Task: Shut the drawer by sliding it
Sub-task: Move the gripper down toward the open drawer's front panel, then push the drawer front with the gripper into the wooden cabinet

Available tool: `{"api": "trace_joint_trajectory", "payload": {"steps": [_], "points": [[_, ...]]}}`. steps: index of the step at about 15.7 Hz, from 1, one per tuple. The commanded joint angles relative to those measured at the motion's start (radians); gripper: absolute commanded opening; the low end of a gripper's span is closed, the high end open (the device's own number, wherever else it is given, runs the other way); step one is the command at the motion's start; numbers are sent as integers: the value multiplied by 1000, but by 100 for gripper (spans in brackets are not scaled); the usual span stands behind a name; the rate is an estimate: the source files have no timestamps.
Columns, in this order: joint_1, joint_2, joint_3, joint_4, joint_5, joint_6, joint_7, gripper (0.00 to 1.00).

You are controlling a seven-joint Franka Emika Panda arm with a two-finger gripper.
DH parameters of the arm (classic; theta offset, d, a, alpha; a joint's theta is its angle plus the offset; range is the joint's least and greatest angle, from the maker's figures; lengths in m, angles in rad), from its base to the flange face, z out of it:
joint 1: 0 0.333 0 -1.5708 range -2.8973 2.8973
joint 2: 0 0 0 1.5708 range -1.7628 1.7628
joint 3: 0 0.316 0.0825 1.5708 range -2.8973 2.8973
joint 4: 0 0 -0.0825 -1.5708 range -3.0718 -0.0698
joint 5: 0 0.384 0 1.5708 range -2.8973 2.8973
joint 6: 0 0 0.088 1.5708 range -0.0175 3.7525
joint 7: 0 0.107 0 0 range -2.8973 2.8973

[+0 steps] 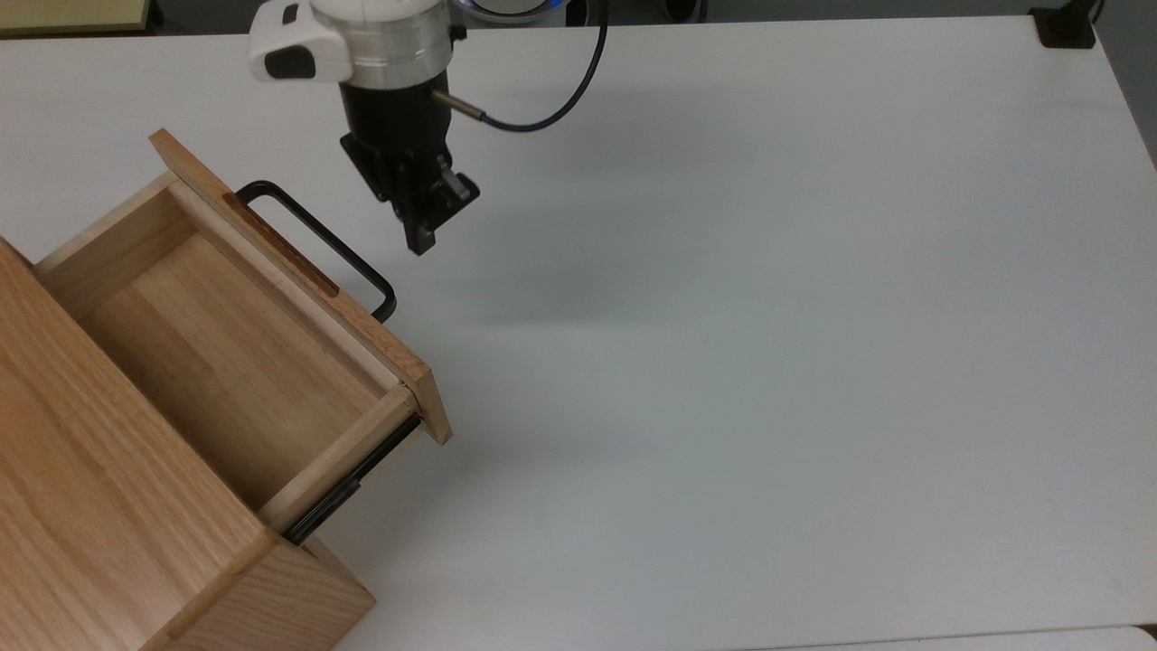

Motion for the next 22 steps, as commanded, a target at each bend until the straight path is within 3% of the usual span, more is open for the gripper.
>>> {"api": "trace_joint_trajectory", "payload": {"steps": [1,8,12,17,22], "points": [[0,54,-29,59,-38,41,20,0],[-1,121,-101,136,-57,99,15,0],[-7,161,-147,153,-59,225,14,0],[-50,200,-153,162,-88,387,9,0],[-75,206,-160,161,-110,453,8,0]]}}
